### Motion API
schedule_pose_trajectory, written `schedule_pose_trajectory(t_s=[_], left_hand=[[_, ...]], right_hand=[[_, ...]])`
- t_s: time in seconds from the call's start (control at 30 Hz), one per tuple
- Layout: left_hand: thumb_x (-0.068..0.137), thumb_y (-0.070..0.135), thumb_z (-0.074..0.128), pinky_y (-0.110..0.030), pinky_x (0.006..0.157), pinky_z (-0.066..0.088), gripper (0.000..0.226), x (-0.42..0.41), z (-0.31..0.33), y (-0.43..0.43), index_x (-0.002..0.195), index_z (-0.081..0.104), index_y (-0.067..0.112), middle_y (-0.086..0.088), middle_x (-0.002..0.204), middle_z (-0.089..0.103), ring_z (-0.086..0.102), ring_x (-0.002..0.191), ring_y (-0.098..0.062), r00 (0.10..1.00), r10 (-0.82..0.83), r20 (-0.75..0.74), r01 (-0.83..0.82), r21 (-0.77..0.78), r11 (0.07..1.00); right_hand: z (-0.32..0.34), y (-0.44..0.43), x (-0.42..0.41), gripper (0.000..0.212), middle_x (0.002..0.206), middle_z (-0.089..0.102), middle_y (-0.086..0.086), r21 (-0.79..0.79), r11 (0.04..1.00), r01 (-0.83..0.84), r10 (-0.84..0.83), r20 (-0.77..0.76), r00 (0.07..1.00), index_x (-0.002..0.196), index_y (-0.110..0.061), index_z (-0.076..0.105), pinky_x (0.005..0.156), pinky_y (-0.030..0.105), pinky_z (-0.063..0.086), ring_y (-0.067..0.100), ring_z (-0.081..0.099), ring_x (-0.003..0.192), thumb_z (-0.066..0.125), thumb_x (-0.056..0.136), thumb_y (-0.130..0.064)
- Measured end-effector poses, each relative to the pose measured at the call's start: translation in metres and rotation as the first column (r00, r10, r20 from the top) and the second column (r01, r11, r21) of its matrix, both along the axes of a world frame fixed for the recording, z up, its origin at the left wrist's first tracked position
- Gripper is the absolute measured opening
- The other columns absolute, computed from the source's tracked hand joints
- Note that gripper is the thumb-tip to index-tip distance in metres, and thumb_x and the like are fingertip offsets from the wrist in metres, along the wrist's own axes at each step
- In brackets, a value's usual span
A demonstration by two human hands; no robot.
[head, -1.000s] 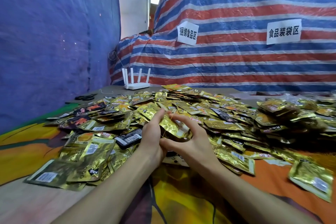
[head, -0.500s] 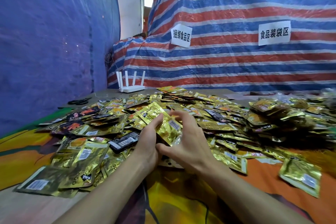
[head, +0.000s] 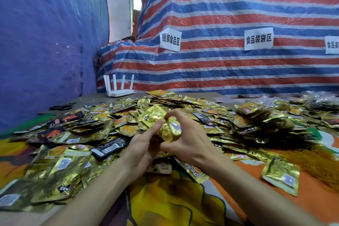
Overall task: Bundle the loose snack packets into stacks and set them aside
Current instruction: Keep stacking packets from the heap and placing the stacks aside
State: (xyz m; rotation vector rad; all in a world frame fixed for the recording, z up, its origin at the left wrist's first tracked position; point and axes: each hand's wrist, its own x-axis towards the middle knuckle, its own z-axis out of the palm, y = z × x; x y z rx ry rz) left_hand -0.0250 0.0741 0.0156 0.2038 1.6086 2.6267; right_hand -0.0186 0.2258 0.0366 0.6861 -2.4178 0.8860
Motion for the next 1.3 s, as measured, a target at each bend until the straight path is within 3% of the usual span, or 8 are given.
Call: schedule_pose_trajectory(t_s=[0.17,0.37,0.63,0.8,0.93,1.03,1.2,1.3], left_hand=[[0.070,0.044,0.074,-0.032,0.069,0.055,0.057,0.002,-0.001,-0.004,0.115,0.066,0.009,-0.008,0.106,0.074,0.070,0.086,-0.021,0.997,0.072,0.033,-0.070,-0.058,0.996],[0.091,0.031,0.065,-0.036,0.069,0.045,0.027,0.000,-0.001,-0.004,0.104,0.068,0.008,-0.003,0.092,0.068,0.059,0.076,-0.018,0.979,0.197,-0.059,-0.205,-0.162,0.965],[0.095,0.019,0.063,-0.034,0.056,0.044,0.011,-0.001,-0.004,-0.006,0.091,0.072,0.013,0.000,0.078,0.065,0.057,0.062,-0.013,0.952,0.249,-0.179,-0.292,-0.289,0.911],[0.089,0.005,0.063,-0.043,0.074,0.059,0.020,0.002,-0.010,-0.006,0.093,0.065,0.024,0.002,0.092,0.064,0.061,0.084,-0.018,0.833,0.188,-0.520,-0.536,-0.674,0.508],[0.070,0.012,0.068,-0.047,0.100,0.046,0.036,0.010,0.004,-0.017,0.100,0.062,0.032,0.006,0.111,0.057,0.054,0.109,-0.017,0.887,0.072,-0.456,-0.443,-0.798,0.408],[0.066,0.029,0.063,-0.041,0.113,0.026,0.055,0.018,0.012,-0.025,0.120,0.055,0.037,0.008,0.137,0.046,0.037,0.129,-0.012,0.946,-0.088,-0.313,-0.281,-0.923,0.264],[0.080,0.030,0.067,-0.041,0.114,0.018,0.067,0.025,0.026,-0.035,0.141,0.041,0.033,0.008,0.146,0.035,0.027,0.139,-0.015,0.959,-0.152,-0.237,-0.261,-0.952,-0.159],[0.083,0.042,0.069,-0.046,0.111,0.034,0.066,0.030,0.044,-0.060,0.141,0.042,0.029,-0.001,0.146,0.040,0.038,0.134,-0.024,0.996,0.011,-0.087,-0.078,-0.937,-0.340]], right_hand=[[0.016,0.046,-0.028,0.052,0.088,0.060,0.003,0.023,0.973,0.229,-0.228,-0.021,0.973,0.114,-0.029,0.043,0.052,0.033,0.048,0.014,0.052,0.063,0.077,0.075,-0.034],[0.021,0.101,-0.078,0.052,0.114,0.055,0.021,0.346,0.639,0.687,-0.664,-0.201,0.720,0.129,-0.018,0.046,0.088,0.041,0.047,0.036,0.052,0.105,0.071,0.085,-0.027],[-0.009,0.104,-0.092,0.040,0.137,0.052,0.017,0.584,0.351,0.733,-0.725,-0.326,0.607,0.124,-0.018,0.060,0.109,0.051,0.027,0.036,0.039,0.132,0.055,0.092,-0.043],[0.001,0.083,-0.076,0.046,0.133,0.051,0.018,0.488,0.516,0.704,-0.701,-0.233,0.675,0.123,-0.014,0.061,0.103,0.049,0.033,0.036,0.042,0.126,0.054,0.086,-0.040],[0.005,0.050,-0.064,0.065,0.145,0.046,0.015,0.388,0.832,0.397,-0.447,0.045,0.893,0.147,-0.022,0.045,0.109,0.050,0.033,0.033,0.039,0.133,0.060,0.085,-0.039],[0.012,0.028,-0.059,0.082,0.149,0.042,0.017,0.347,0.920,0.181,-0.306,0.347,0.887,0.153,-0.025,0.035,0.112,0.052,0.035,0.035,0.040,0.135,0.061,0.077,-0.041],[0.023,0.028,-0.049,0.089,0.126,0.058,0.008,0.578,0.814,-0.045,-0.328,0.522,0.787,0.128,-0.014,0.057,0.094,0.042,0.054,0.024,0.058,0.109,0.075,0.059,-0.066],[0.020,0.038,-0.042,0.102,0.099,0.067,-0.003,0.696,0.718,-0.011,-0.460,0.486,0.743,0.100,-0.017,0.067,0.081,0.034,0.056,0.016,0.064,0.091,0.077,0.027,-0.088]])
